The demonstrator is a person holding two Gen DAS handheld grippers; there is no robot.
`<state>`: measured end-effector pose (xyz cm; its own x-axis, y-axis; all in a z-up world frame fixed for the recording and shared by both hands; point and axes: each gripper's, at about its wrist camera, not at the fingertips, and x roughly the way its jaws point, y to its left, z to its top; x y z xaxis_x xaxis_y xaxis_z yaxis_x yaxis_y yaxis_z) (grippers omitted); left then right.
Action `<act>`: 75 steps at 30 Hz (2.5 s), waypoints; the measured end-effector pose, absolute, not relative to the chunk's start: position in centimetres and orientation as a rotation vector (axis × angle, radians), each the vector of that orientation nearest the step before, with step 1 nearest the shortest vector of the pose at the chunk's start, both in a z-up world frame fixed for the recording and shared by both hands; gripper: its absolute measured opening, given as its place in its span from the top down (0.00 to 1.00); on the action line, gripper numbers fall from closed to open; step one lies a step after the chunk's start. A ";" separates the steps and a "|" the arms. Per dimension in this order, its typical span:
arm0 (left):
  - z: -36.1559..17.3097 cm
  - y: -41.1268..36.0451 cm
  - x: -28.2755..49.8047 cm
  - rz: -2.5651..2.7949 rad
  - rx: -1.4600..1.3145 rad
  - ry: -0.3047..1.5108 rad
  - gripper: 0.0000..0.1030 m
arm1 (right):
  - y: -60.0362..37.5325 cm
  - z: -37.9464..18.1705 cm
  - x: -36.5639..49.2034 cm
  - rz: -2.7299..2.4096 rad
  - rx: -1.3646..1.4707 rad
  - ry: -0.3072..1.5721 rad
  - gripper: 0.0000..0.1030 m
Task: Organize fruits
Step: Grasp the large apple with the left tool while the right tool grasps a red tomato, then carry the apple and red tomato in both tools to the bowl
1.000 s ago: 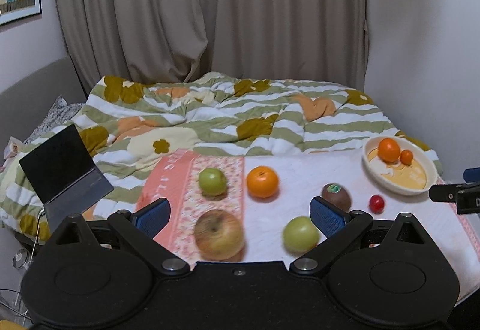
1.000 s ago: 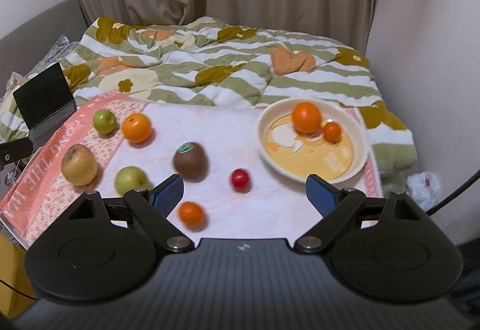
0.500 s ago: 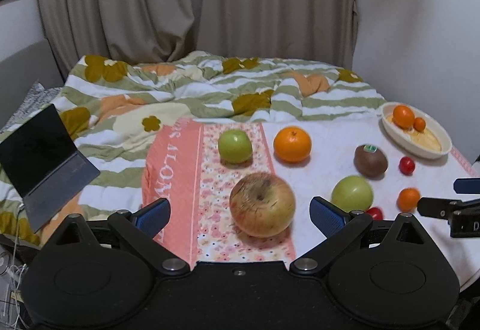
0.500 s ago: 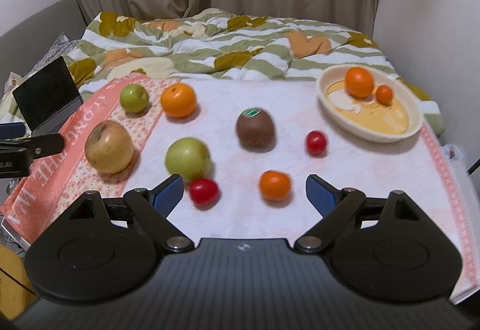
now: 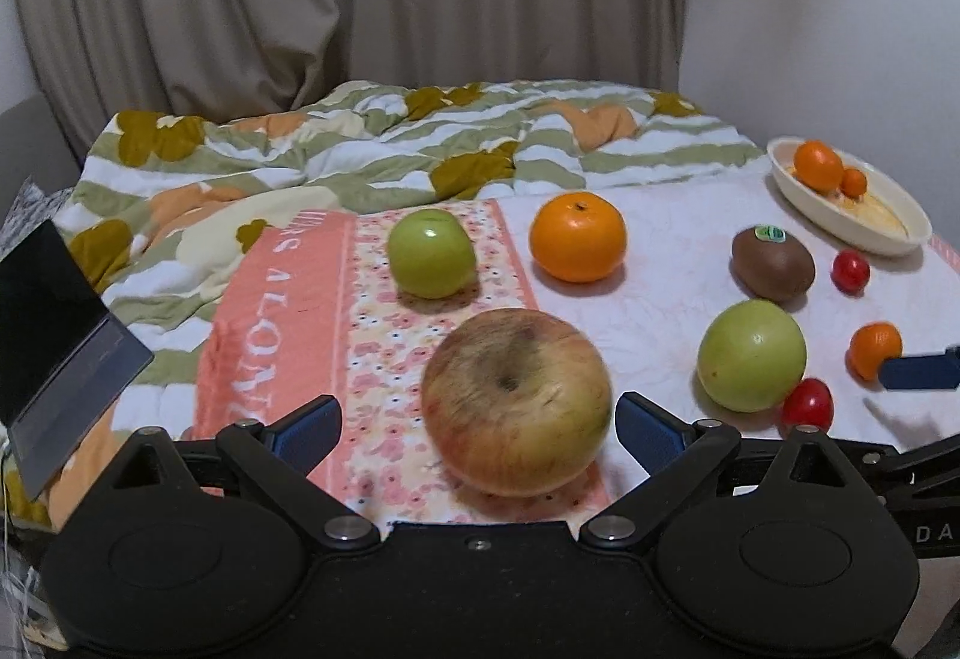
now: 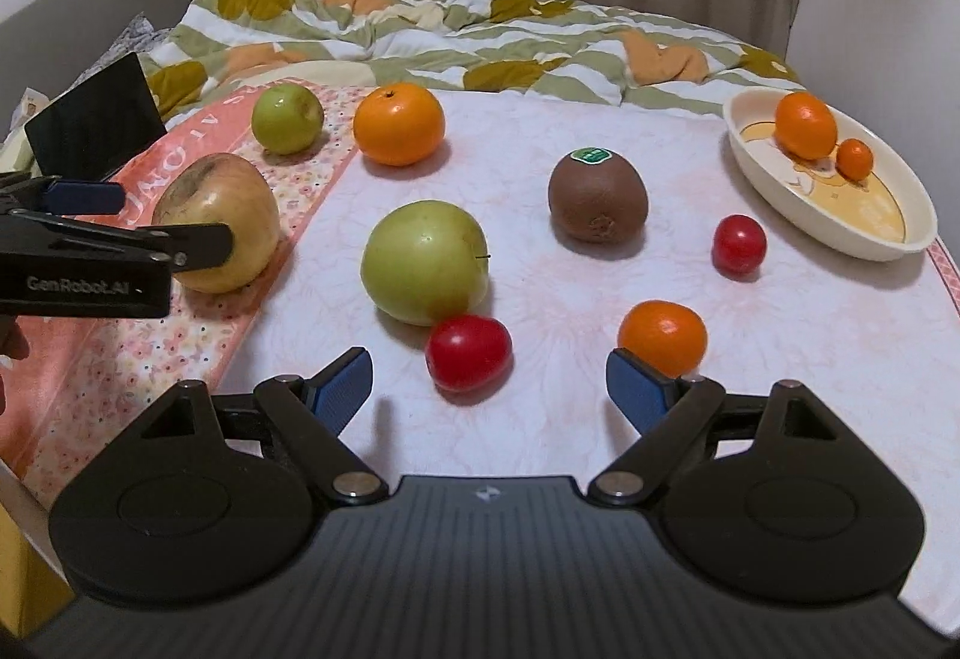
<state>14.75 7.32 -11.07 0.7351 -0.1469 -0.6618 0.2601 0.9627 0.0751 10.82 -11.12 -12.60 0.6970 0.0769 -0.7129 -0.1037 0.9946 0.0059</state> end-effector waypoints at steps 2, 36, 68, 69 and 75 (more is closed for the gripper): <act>-11.3 6.9 15.0 -0.228 0.187 0.719 0.04 | -11.1 -12.8 11.2 0.106 -0.034 0.798 0.05; -11.2 7.1 15.0 -0.262 0.117 0.770 0.25 | -10.8 -12.9 11.8 0.133 -0.060 0.797 0.53; 0.8 -6.0 9.2 -0.232 0.052 0.614 0.25 | -25.8 -0.3 8.1 0.157 0.009 0.716 0.53; 0.9 -6.8 9.3 -0.226 0.051 0.610 0.25 | -26.7 -0.2 8.2 0.165 0.007 0.713 0.53; 0.8 -11.9 10.2 -0.204 0.020 0.604 0.25 | -32.1 -0.2 9.5 0.192 0.002 0.715 0.53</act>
<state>10.23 -11.92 0.83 0.8035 -0.1843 -0.5661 0.1960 0.9798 -0.0409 9.52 -32.13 -0.18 0.7383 0.1760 -0.6511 -0.1748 0.9823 0.0673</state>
